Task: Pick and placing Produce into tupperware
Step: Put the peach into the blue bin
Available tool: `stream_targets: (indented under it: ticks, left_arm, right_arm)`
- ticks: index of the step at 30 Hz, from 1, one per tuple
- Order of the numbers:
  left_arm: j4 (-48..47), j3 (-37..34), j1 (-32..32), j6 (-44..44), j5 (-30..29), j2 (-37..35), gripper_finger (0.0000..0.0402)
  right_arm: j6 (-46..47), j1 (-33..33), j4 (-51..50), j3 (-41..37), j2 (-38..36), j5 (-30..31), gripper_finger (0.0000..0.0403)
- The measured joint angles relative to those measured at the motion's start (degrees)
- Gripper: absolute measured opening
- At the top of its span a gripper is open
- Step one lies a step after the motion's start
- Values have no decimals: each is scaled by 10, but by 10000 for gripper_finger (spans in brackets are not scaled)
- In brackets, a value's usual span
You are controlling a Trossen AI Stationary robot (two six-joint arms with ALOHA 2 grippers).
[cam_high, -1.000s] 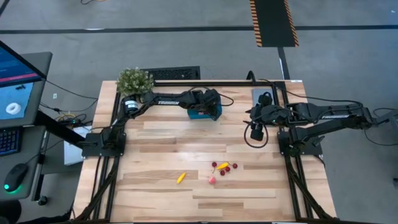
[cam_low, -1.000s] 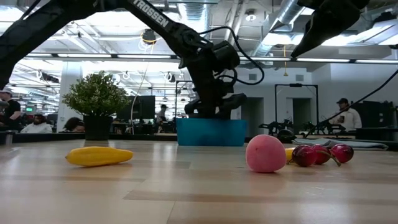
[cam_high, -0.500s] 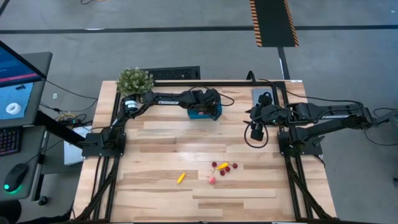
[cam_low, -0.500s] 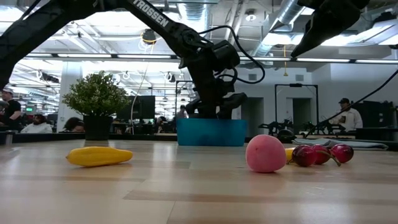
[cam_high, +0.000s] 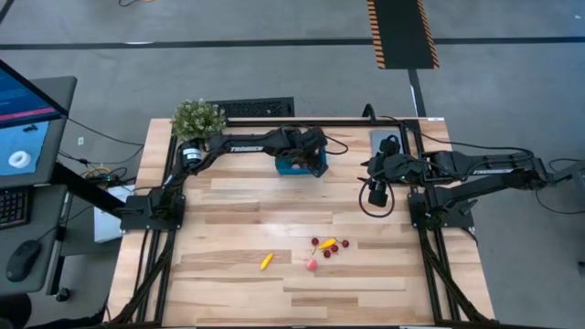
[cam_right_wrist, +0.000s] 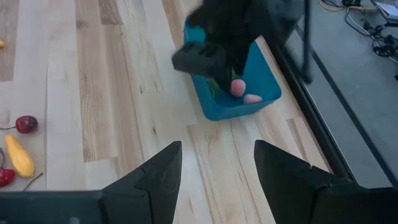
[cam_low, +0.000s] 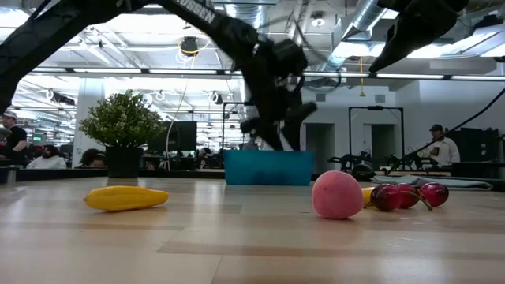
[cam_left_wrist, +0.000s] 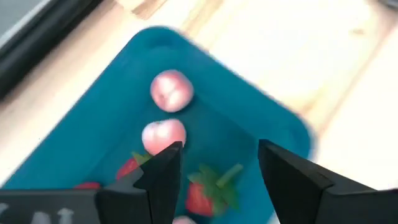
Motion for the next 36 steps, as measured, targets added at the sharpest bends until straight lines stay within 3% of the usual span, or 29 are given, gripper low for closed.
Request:
stream_targets:
  ticks: [10,15,23,26,29,36]
  left_arm:
    - [-266,215,-91,23,-38,-1,201]
    - [-366,272,-160,-30,-55,-1,201]
    - [-364,277,-288,-84,-39,2,201]
    - [-348,269,-327,-89,-68,6,201]
    - [-306,250,-352,-91,-91,6,201]
    - [-207,177,-386,-56,-80,7,209]
  right_arm:
    - [-2,0,0,0,0,0,225]
    - [-12,0,0,0,0,0,225]
    - [-16,0,0,0,0,0,225]
    - [-16,0,1,0,0,0,225]
    - [-16,0,0,0,0,0,225]
    - [-15,0,1,0,0,0,225]
